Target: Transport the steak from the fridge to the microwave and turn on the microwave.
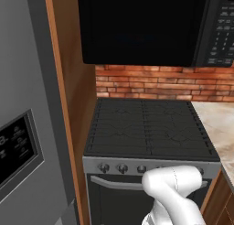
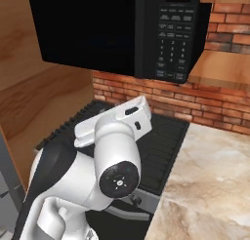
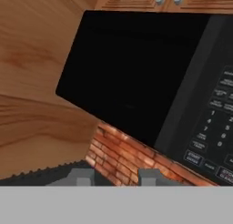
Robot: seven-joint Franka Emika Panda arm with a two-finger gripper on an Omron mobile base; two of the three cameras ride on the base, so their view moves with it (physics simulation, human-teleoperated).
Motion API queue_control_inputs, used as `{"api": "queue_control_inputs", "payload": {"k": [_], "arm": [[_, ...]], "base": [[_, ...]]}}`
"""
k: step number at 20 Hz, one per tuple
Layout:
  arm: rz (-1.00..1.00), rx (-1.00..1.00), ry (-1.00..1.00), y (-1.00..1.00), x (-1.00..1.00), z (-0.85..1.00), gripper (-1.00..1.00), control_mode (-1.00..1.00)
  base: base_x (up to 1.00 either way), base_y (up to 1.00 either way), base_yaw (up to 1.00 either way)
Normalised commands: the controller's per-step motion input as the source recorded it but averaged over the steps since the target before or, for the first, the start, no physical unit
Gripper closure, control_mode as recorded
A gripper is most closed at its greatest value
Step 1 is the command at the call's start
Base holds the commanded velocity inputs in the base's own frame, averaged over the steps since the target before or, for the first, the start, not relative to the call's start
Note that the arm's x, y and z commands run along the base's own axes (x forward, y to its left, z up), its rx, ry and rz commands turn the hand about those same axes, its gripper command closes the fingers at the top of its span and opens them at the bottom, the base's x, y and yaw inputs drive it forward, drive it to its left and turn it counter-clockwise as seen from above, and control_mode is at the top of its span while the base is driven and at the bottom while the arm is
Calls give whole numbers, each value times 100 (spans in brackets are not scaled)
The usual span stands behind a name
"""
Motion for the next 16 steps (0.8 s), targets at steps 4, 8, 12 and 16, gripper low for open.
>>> {"api": "queue_control_inputs", "payload": {"k": [4,8,12,16], "arm": [[0,-10,6,5,0,-5,100,-100],[0,-15,8,11,10,-10,100,-100],[0,-20,2,3,16,0,100,-100],[0,-17,0,-3,6,0,100,-100]], "base": [[0,0,0],[0,0,0],[0,0,0],[0,0,0]]}}
